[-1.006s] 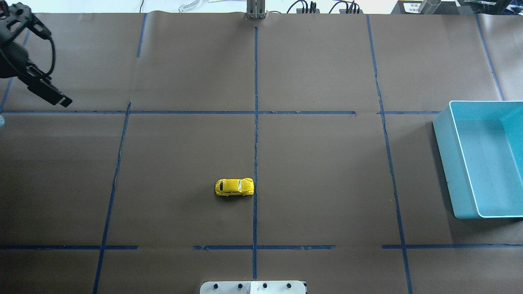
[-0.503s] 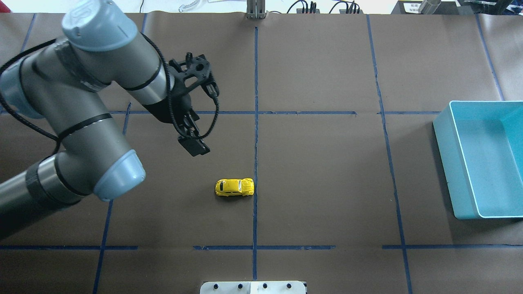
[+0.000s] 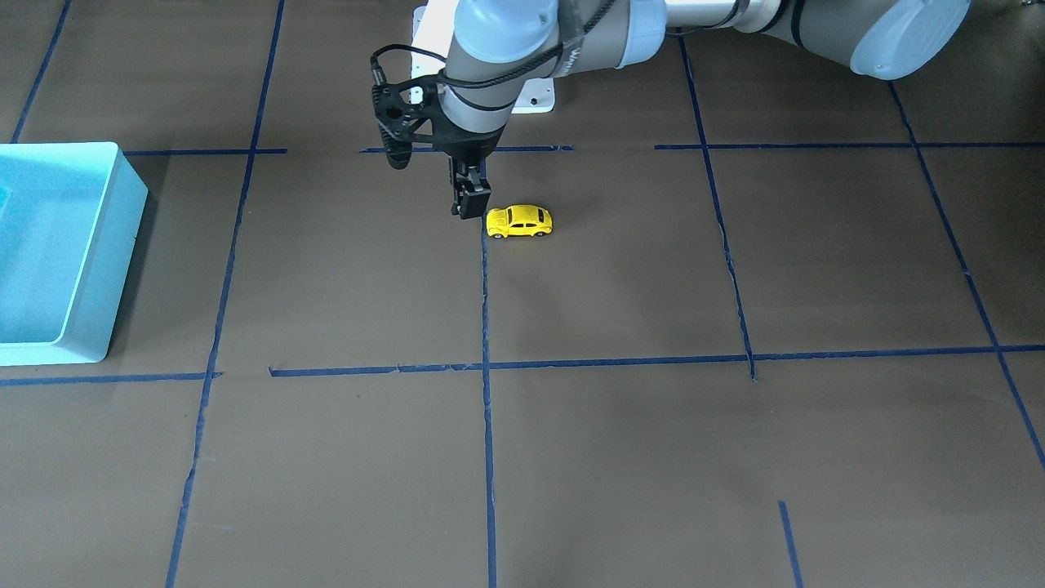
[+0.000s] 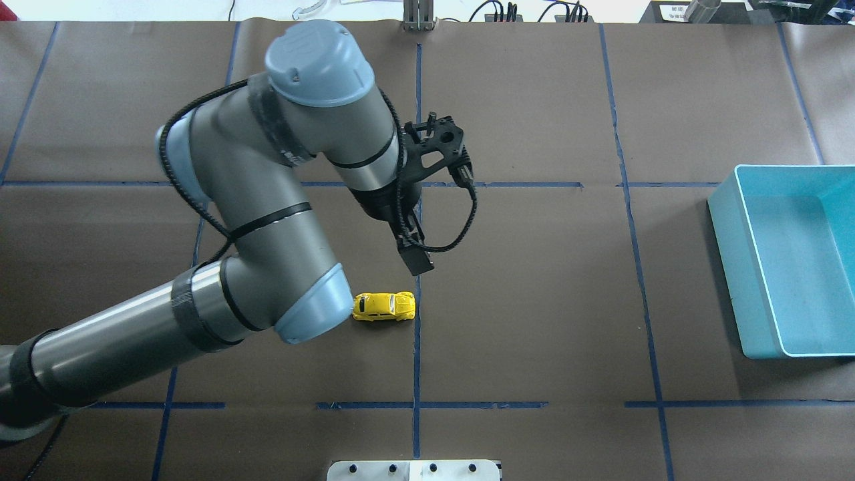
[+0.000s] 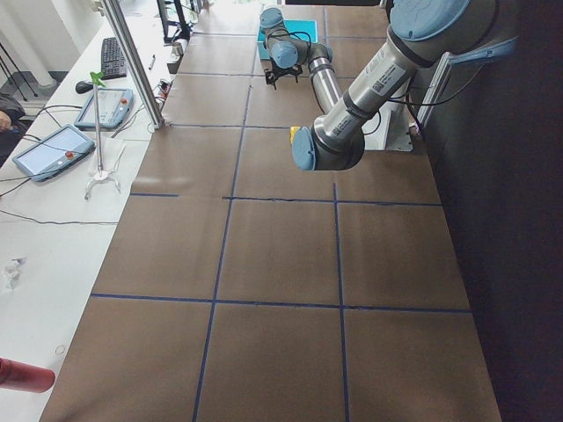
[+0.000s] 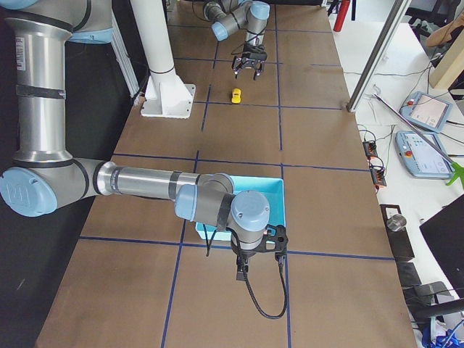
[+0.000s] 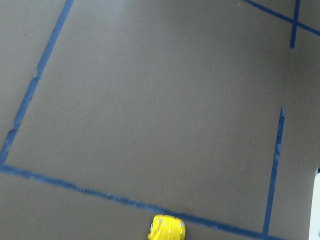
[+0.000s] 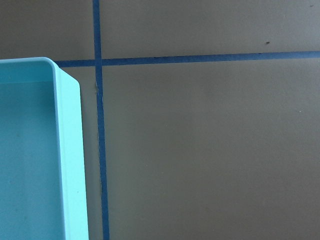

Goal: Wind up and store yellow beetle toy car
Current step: 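Reach the left gripper over the yellow beetle toy car, then lower the left gripper onto the car's roof and press down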

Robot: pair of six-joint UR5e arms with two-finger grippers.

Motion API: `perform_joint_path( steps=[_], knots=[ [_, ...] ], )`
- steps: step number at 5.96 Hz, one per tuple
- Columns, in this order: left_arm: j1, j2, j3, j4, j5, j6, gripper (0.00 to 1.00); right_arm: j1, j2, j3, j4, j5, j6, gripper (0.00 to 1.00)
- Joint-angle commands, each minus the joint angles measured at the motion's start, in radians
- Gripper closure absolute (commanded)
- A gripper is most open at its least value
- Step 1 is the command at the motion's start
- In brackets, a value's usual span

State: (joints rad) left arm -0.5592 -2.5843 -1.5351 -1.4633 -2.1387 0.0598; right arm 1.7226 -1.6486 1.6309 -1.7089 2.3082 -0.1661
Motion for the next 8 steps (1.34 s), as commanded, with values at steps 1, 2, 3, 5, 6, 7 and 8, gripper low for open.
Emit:
perform_joint_path(
  steps=[1, 2, 3, 5, 6, 7, 8],
  knots=[
    [0.114, -0.065, 0.069, 0.078, 0.232, 0.033, 0.00, 0.000, -0.002, -0.005, 0.000, -0.001, -0.001, 0.00],
    [0.137, -0.054, 0.069, 0.128, 0.291, 0.155, 0.00, 0.000, -0.002, -0.002, 0.000, -0.001, 0.000, 0.00],
    [0.137, -0.031, 0.069, 0.153, 0.298, 0.190, 0.00, 0.000, 0.000, 0.000, 0.000, -0.001, 0.000, 0.00],
    [0.145, 0.051, 0.058, 0.150, 0.333, 0.195, 0.00, 0.000, 0.001, 0.001, 0.000, -0.001, 0.002, 0.00],
    [0.160, 0.085, 0.056, 0.146, 0.333, 0.190, 0.00, 0.000, 0.001, -0.002, 0.000, -0.001, 0.002, 0.00],
    [0.160, 0.107, 0.058, 0.140, 0.341, 0.189, 0.00, 0.000, 0.003, 0.003, 0.000, 0.000, 0.002, 0.00],
    [0.162, 0.111, 0.058, 0.135, 0.350, 0.186, 0.00, 0.000, 0.003, 0.004, 0.000, 0.000, 0.002, 0.00]
  ],
)
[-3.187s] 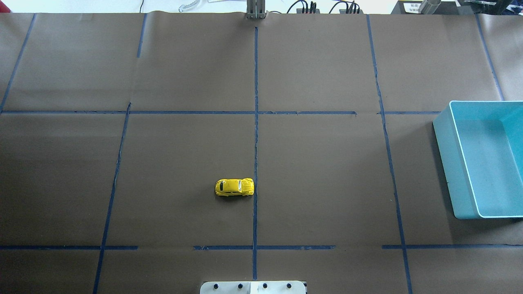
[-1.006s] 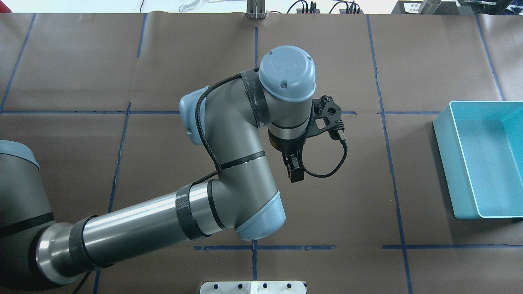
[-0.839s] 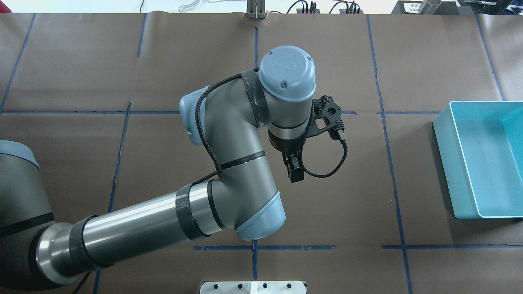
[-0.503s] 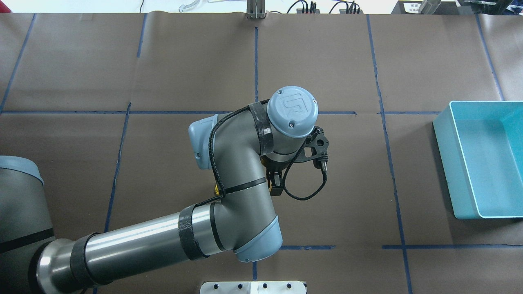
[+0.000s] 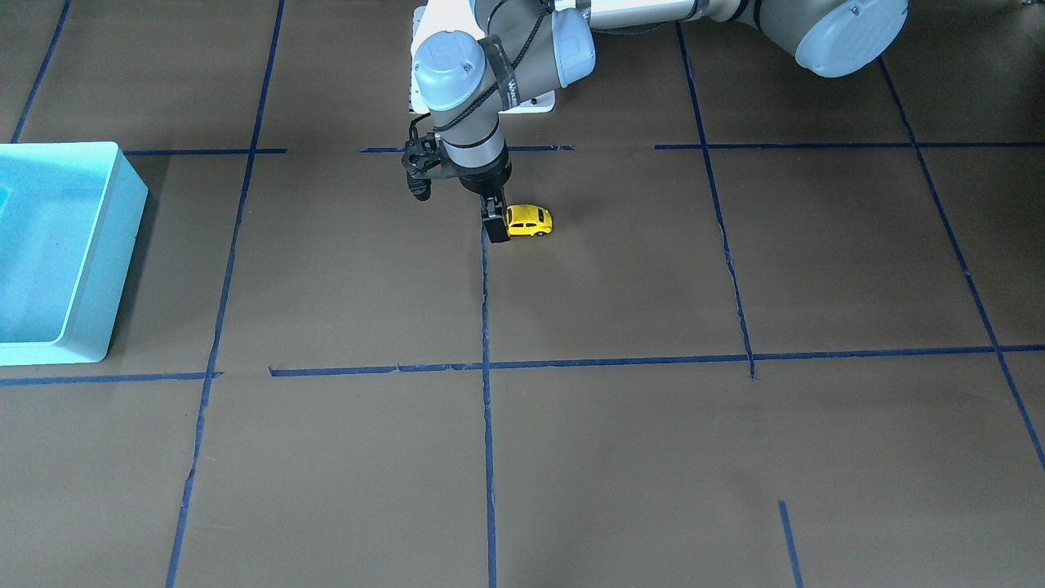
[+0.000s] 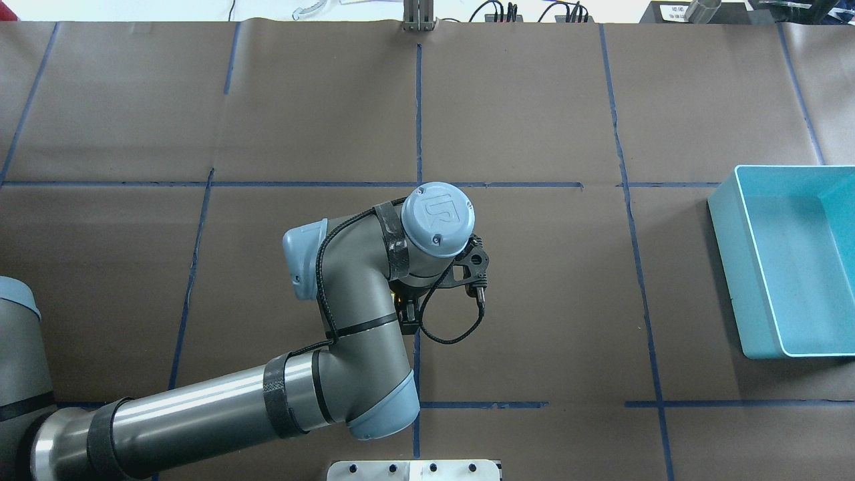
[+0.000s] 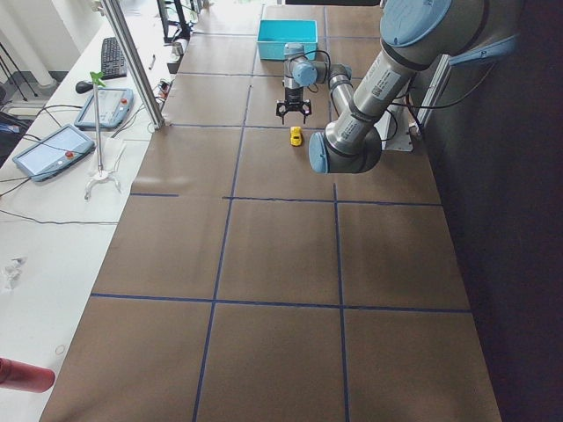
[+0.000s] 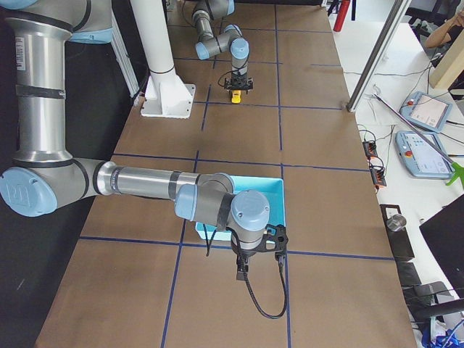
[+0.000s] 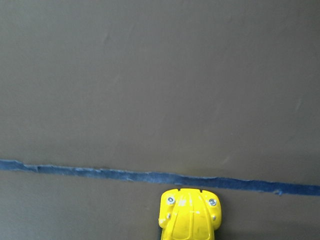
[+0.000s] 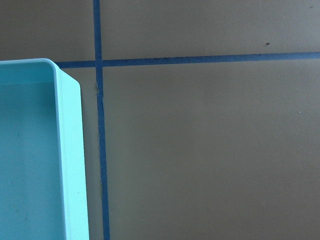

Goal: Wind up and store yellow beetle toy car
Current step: 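Lower the left gripper onto the car's roof and press down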

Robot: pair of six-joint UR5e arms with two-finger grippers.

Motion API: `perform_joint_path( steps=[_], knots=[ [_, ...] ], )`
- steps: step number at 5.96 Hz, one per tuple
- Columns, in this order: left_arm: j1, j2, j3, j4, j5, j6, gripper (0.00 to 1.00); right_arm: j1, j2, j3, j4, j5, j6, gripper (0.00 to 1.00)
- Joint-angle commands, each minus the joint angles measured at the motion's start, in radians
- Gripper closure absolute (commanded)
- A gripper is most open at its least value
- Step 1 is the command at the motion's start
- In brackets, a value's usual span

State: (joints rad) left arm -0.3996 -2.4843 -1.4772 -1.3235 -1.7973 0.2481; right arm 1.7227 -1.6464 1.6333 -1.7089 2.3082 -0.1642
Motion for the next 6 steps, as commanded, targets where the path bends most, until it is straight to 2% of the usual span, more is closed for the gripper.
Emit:
perform_joint_path(
  steps=[1, 6],
  knots=[
    [0.008, 0.019, 0.001, -0.023, 0.009, -0.006, 0.00, 0.000, 0.000, -0.001, 0.000, -0.001, 0.000, 0.00],
    [0.031, 0.021, 0.040, -0.089, 0.012, 0.000, 0.00, 0.000, 0.000, -0.001, 0.000, -0.001, 0.000, 0.00]
  ],
)
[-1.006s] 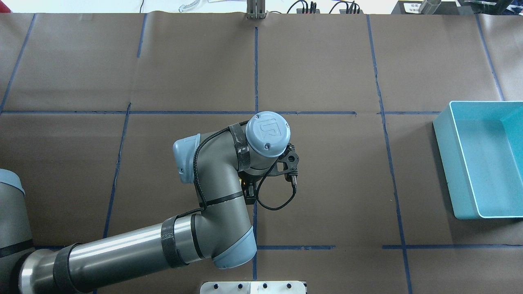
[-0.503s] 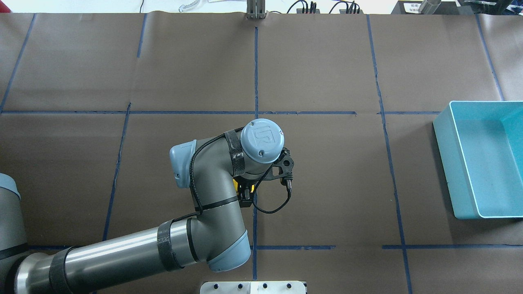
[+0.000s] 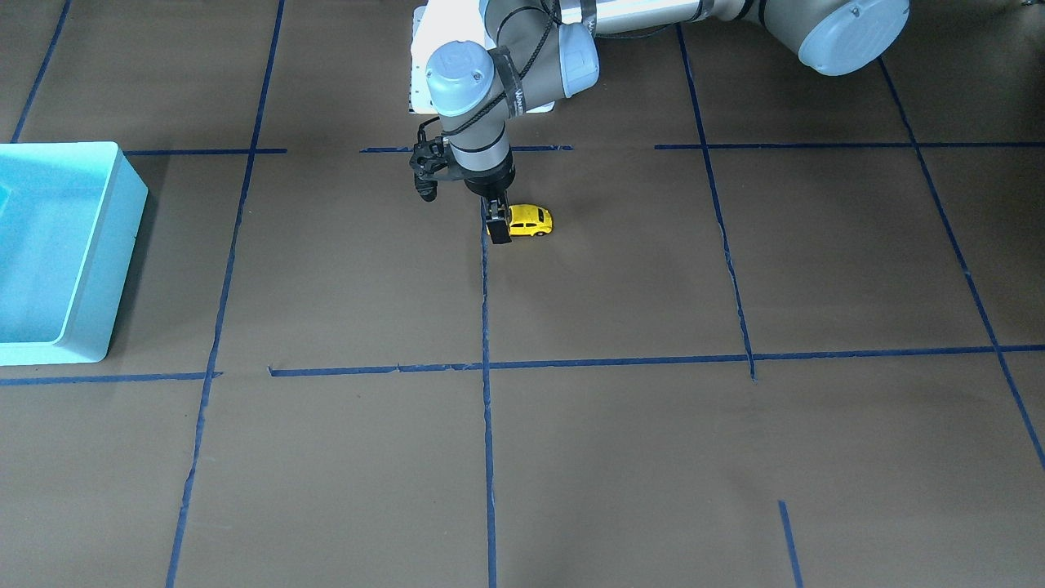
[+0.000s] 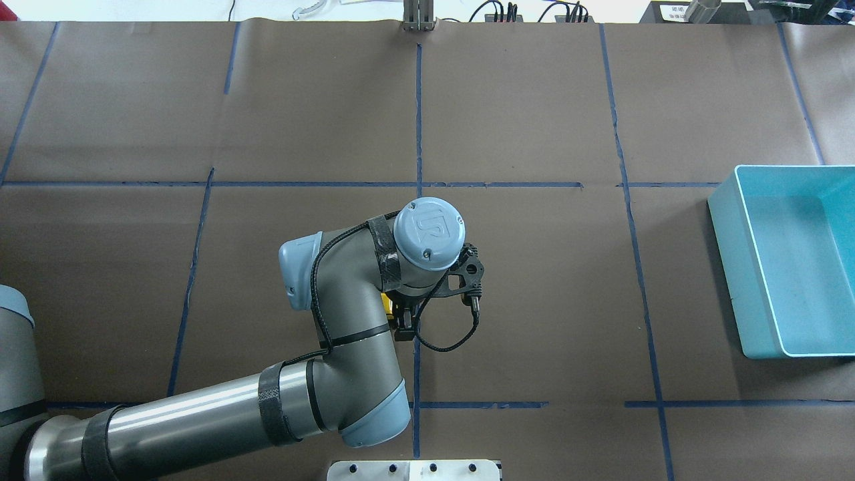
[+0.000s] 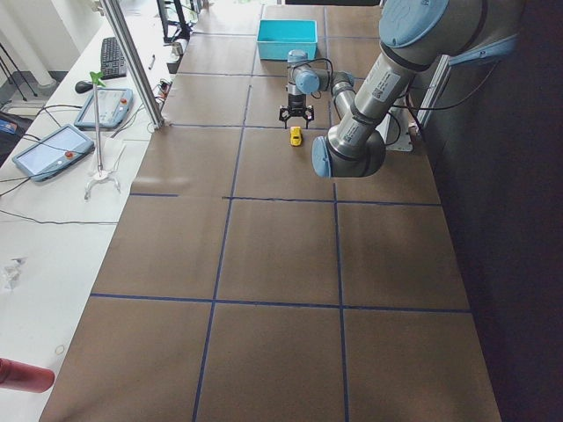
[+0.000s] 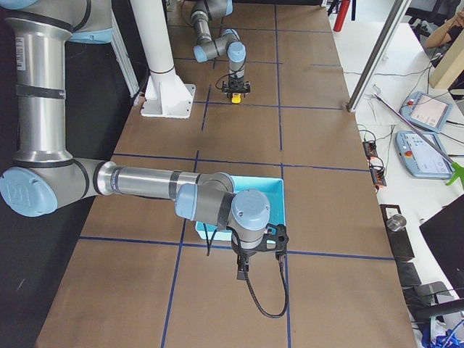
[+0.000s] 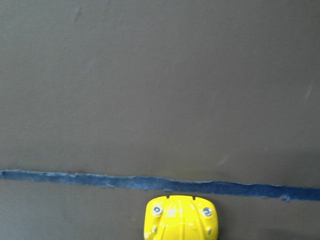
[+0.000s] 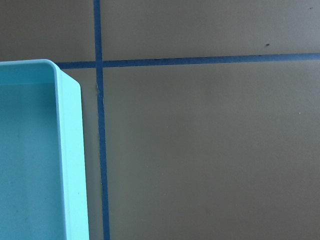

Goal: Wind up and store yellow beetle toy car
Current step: 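Lower the left gripper onto the car's roof and press down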

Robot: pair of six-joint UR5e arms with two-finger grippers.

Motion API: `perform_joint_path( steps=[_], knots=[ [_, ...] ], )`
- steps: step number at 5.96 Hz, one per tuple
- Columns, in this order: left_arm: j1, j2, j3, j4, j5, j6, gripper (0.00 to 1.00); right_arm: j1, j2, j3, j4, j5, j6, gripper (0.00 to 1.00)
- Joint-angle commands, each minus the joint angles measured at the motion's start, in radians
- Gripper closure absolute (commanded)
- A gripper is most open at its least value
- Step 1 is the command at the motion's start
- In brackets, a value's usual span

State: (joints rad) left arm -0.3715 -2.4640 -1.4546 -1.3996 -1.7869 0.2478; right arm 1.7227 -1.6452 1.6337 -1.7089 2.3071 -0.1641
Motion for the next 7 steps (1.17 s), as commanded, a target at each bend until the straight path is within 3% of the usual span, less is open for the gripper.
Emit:
perform_joint_path(
  steps=[1, 2, 3, 4, 5, 7],
  knots=[
    [0.006, 0.000, 0.023, -0.027, 0.001, 0.001, 0.00, -0.002, -0.001, -0.001, 0.000, 0.000, -0.002, 0.00],
    [0.008, 0.000, 0.031, -0.050, 0.001, 0.001, 0.10, 0.000, -0.001, -0.001, 0.000, 0.000, -0.002, 0.00],
    [0.008, -0.001, 0.033, -0.068, 0.003, 0.005, 0.68, 0.000, -0.001, -0.003, 0.000, 0.000, -0.002, 0.00],
    [0.008, -0.003, 0.031, -0.071, 0.003, 0.005, 0.89, 0.000, 0.001, 0.000, 0.000, 0.000, -0.002, 0.00],
    [0.003, -0.007, 0.025, -0.091, 0.000, 0.005, 0.96, 0.000, -0.001, -0.001, 0.000, 0.000, -0.002, 0.00],
    [-0.065, -0.059, 0.026, -0.125, -0.006, 0.078, 0.96, 0.000, -0.001, -0.003, 0.000, 0.000, 0.000, 0.00]
  ],
)
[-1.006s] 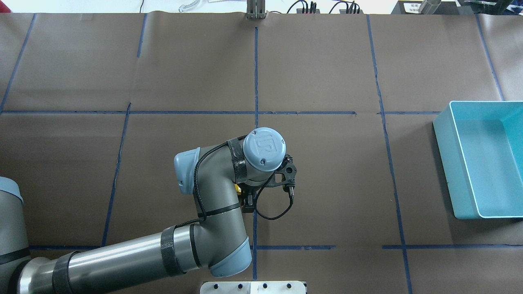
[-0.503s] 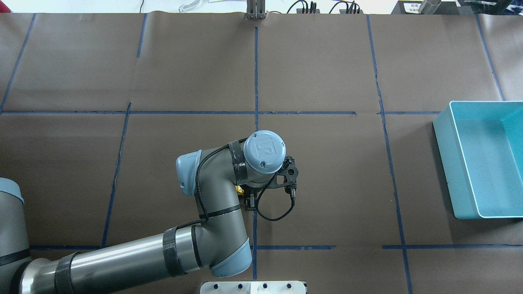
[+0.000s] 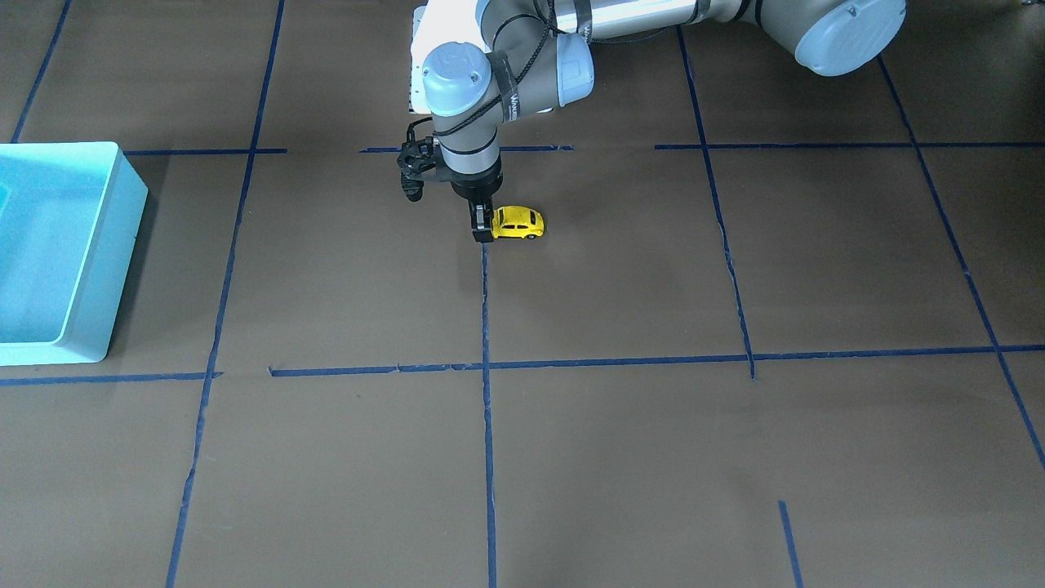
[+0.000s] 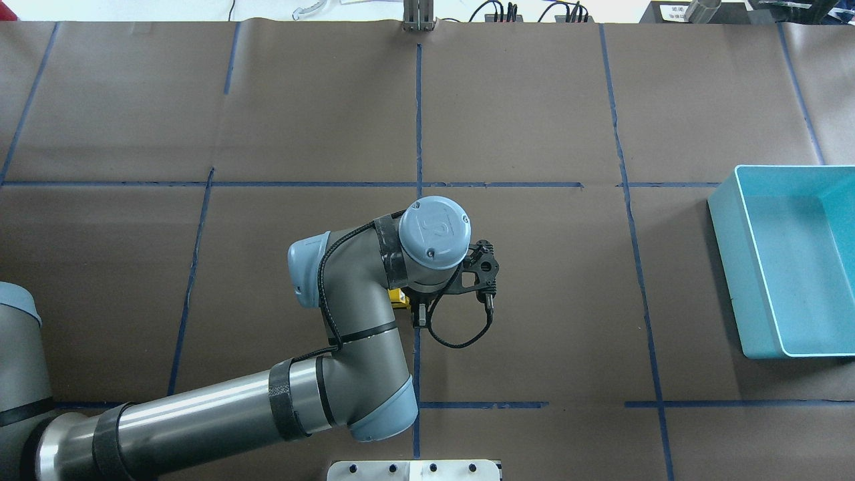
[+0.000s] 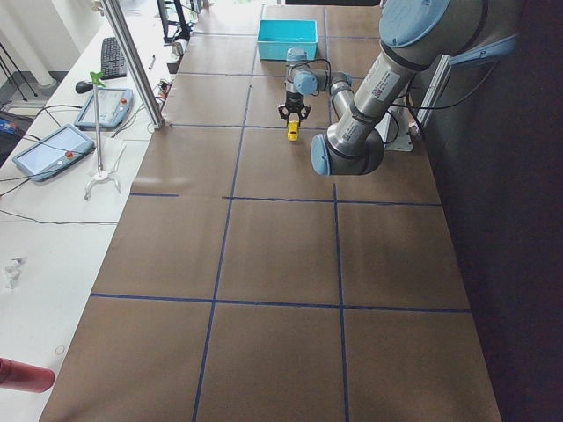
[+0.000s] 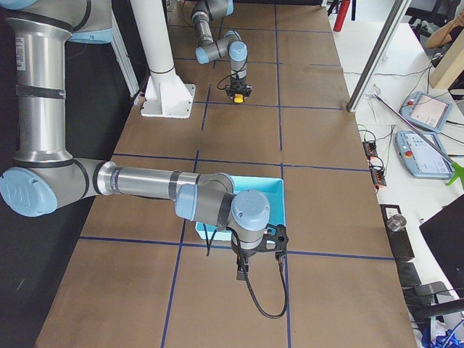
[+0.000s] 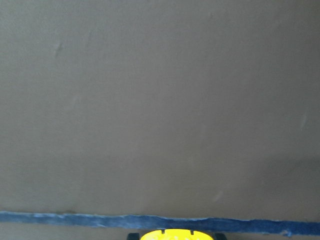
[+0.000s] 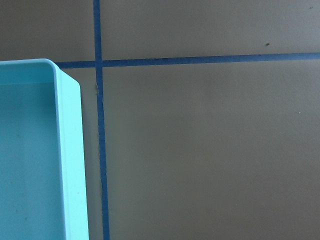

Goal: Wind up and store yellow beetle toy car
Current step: 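Roll the pressed car backward along the table with the left gripper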

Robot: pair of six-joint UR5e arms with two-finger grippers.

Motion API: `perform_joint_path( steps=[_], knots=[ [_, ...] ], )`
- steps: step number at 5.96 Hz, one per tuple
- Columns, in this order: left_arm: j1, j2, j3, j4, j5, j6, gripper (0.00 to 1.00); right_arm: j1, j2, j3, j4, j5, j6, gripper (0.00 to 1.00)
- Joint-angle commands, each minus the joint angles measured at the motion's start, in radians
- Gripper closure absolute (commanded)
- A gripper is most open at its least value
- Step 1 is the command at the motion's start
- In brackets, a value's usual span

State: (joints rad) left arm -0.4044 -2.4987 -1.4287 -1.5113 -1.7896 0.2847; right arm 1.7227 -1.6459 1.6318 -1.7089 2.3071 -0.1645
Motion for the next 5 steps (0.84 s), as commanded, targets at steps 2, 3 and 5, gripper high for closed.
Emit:
perform_joint_path(
  steps=[2, 3, 5],
  knots=[
    [-0.076, -0.107, 0.098, -0.118, -0.037, 0.036, 0.96, 0.000, 0.000, 0.002, 0.000, 0.000, 0.000, 0.00],
    [-0.080, -0.112, 0.153, -0.191, -0.039, 0.007, 0.96, 0.000, 0.000, 0.000, 0.000, 0.000, 0.000, 0.00],
    [-0.100, -0.128, 0.220, -0.283, -0.135, -0.016, 0.96, 0.000, 0.001, 0.003, 0.000, 0.002, 0.000, 0.00]
  ],
)
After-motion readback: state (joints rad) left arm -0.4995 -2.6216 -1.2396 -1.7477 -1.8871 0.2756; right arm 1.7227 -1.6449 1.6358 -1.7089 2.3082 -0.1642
